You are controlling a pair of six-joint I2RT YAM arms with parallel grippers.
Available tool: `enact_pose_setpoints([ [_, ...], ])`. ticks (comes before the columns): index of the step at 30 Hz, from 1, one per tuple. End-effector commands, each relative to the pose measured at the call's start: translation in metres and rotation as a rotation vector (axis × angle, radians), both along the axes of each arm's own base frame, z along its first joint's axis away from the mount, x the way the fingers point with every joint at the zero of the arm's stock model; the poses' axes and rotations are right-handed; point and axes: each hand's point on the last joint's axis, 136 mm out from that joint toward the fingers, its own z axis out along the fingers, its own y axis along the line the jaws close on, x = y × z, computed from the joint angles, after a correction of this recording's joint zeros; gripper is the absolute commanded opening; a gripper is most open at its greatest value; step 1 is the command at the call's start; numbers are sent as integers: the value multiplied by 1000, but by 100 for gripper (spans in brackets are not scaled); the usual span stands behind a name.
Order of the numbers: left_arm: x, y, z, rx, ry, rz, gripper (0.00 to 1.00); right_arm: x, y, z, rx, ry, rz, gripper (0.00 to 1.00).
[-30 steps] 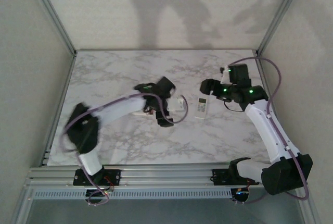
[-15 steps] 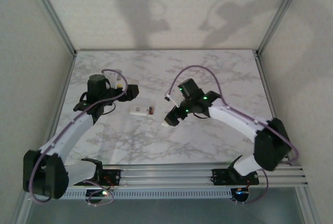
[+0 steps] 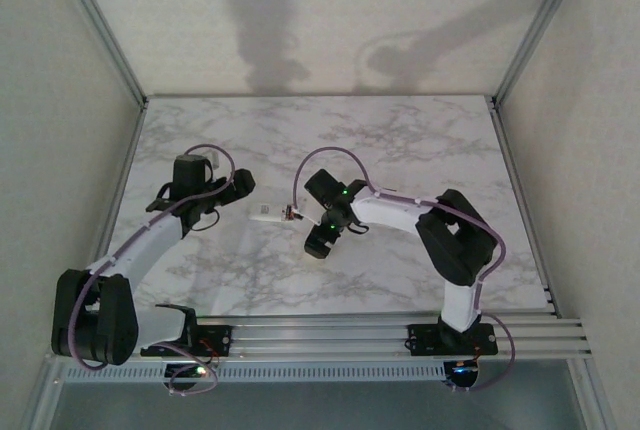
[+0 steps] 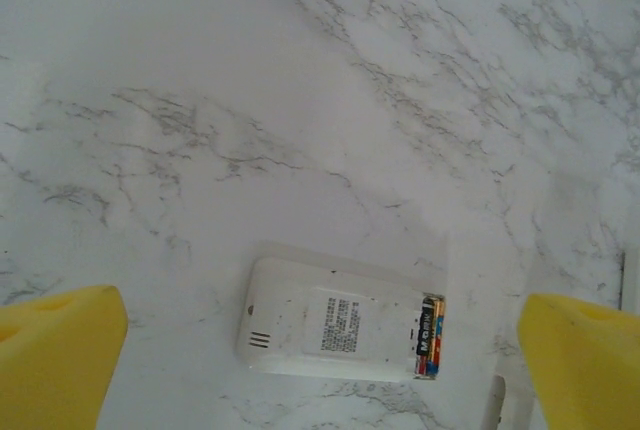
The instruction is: Load the batteries into the remote control
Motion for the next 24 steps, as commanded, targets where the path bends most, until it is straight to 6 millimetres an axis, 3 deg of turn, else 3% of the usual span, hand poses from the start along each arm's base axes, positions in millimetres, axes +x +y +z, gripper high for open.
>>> enact_pose_setpoints([
  [1,0,9,-1,24,14,36,99,14,4,-3,-24,-57,-7,95],
  [4,-1,9,-2,31,16,34,100,15,2,-10,-46,-65,4,91],
  [9,-2,9,-5,29,16,31,100,8,1,-22,-70,-13,31,77],
  [14,-5,9,-12,30,46,38,100,7,3,-24,-65,-1,29,65],
  [17,-9,7,-18,29,63,18,100,6,9,-11,-21,-19,50,58],
  [24,-19,0,-31,15,105,-27,100,12,33,35,130,-100,139,57],
])
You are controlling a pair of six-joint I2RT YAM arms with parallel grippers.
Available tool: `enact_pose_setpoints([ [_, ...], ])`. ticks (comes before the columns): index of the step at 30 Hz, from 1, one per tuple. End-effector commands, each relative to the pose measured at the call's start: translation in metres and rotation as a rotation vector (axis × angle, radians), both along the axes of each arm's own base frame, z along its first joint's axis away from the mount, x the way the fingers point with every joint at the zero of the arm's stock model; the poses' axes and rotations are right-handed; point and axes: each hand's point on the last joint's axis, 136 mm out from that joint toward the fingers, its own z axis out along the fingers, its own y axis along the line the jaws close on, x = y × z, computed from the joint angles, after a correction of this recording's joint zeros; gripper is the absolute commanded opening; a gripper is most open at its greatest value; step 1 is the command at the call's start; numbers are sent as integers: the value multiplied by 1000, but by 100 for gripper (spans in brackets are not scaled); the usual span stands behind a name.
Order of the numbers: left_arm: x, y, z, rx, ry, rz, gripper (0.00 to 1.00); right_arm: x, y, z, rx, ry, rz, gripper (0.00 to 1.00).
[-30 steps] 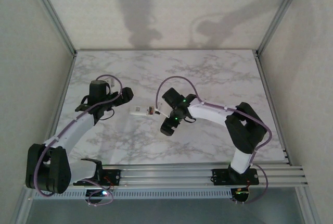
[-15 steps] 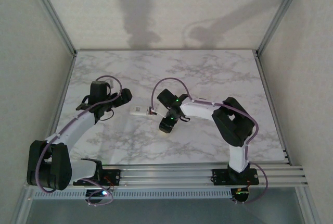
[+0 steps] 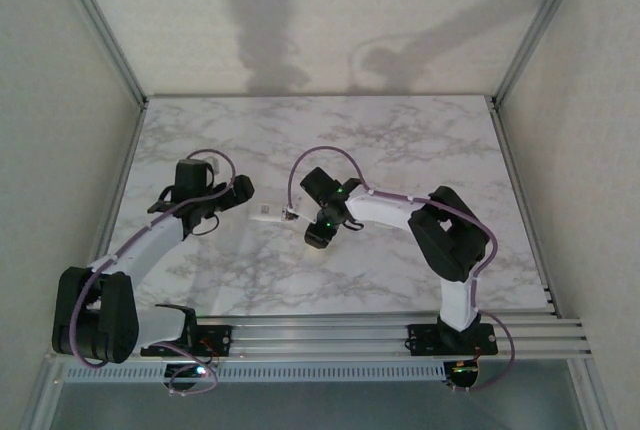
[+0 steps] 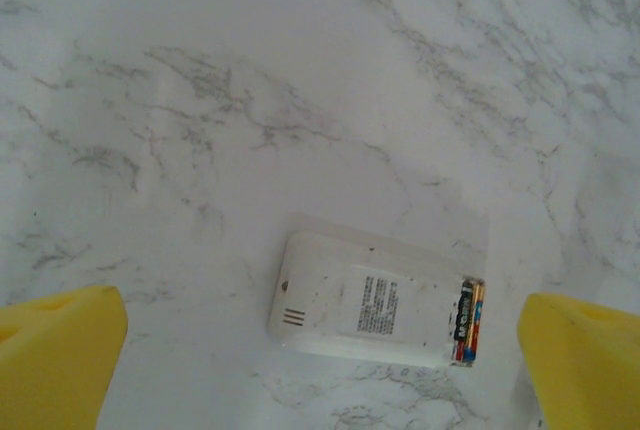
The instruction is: Load the batteries into the remote control
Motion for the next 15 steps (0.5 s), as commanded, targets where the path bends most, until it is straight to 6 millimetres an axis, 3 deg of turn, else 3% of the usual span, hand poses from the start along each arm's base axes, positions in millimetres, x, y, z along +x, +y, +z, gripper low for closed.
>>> enact_pose_setpoints([
  [1,-10,-5,-16,-13,65,-40,100,4,24,36,125,-67,89,57],
  [5,-18,-6,-31,-5,131,-34,100,15,43,45,158,-110,162,57],
  [15,-24,-15,-44,-9,170,-48,100,47,65,23,93,-168,305,58],
])
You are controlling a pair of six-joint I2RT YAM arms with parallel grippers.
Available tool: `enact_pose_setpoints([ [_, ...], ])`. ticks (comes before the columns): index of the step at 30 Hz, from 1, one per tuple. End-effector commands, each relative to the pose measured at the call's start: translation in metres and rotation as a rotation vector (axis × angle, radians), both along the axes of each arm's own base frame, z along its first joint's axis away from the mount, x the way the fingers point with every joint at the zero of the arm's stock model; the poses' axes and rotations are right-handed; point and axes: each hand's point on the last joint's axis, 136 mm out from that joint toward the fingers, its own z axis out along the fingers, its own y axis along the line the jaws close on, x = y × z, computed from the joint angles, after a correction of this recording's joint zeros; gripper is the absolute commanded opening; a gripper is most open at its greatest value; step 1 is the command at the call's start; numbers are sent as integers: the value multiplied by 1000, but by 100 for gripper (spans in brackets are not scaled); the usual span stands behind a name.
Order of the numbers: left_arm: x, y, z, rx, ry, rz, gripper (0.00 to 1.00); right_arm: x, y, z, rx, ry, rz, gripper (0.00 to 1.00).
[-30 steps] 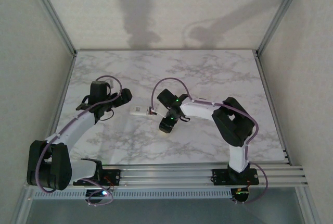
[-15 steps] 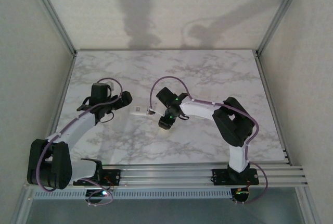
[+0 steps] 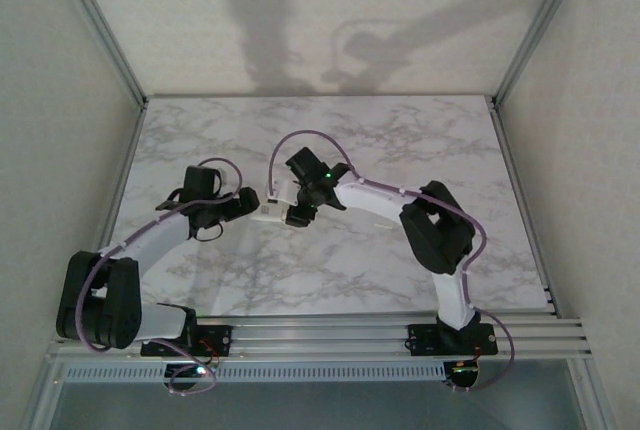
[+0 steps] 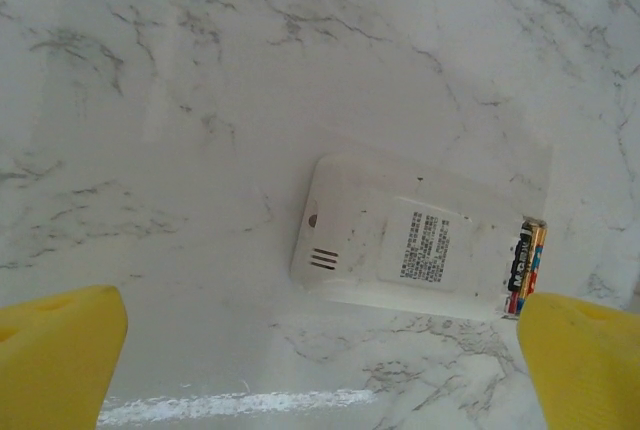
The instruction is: Load the batteries into the remote control
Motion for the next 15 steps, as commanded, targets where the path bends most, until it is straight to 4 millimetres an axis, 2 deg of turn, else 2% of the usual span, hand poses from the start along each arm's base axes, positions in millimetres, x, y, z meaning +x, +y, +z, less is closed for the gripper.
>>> enact_pose_setpoints([
  [1,-7,-4,-6,-8,33,-8,100,7,1,-14,-42,2,54,58],
  [10,-5,-6,-5,8,28,-29,100,16,9,-28,-44,32,46,59],
  [15,-5,-7,-6,9,28,-28,100,18,7,-38,-63,54,22,60],
])
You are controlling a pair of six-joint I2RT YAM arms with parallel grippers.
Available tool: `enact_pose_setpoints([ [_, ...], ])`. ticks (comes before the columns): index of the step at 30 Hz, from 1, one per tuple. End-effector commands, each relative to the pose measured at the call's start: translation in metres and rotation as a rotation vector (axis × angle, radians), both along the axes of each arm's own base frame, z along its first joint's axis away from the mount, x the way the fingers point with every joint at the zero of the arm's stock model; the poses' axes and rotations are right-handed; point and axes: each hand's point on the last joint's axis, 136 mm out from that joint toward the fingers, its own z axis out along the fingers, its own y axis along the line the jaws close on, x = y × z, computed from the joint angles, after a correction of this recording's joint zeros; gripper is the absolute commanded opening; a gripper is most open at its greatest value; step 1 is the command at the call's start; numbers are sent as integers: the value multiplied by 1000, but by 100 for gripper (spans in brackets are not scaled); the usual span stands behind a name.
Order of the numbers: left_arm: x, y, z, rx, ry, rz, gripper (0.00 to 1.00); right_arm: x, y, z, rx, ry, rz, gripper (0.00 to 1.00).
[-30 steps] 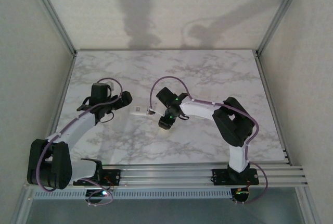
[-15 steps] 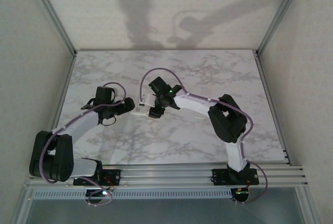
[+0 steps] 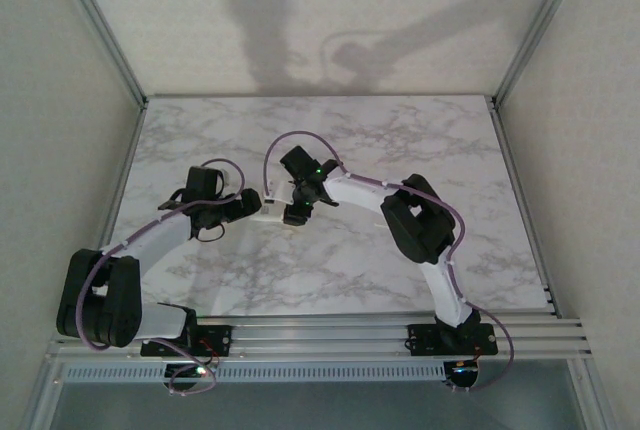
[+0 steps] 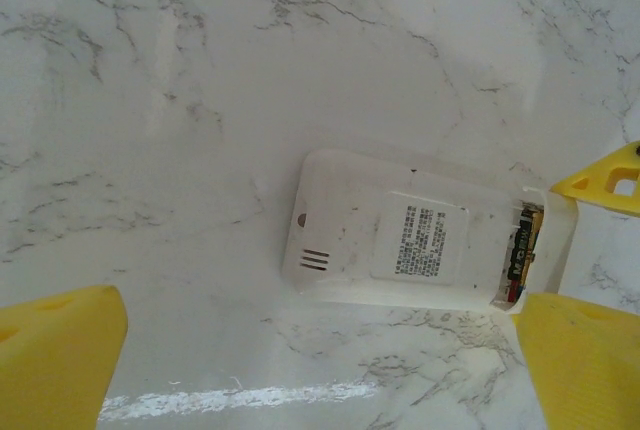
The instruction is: Load the batteries into the remote control
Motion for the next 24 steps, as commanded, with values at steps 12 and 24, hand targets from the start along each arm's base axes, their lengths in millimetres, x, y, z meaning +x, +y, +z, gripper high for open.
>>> enact_pose_setpoints([
  [12,0,-3,-5,9,24,-16,99,-10,-6,-3,-7,72,-13,66],
  [24,0,-5,-8,9,33,-19,100,2,-3,49,124,50,-106,72],
])
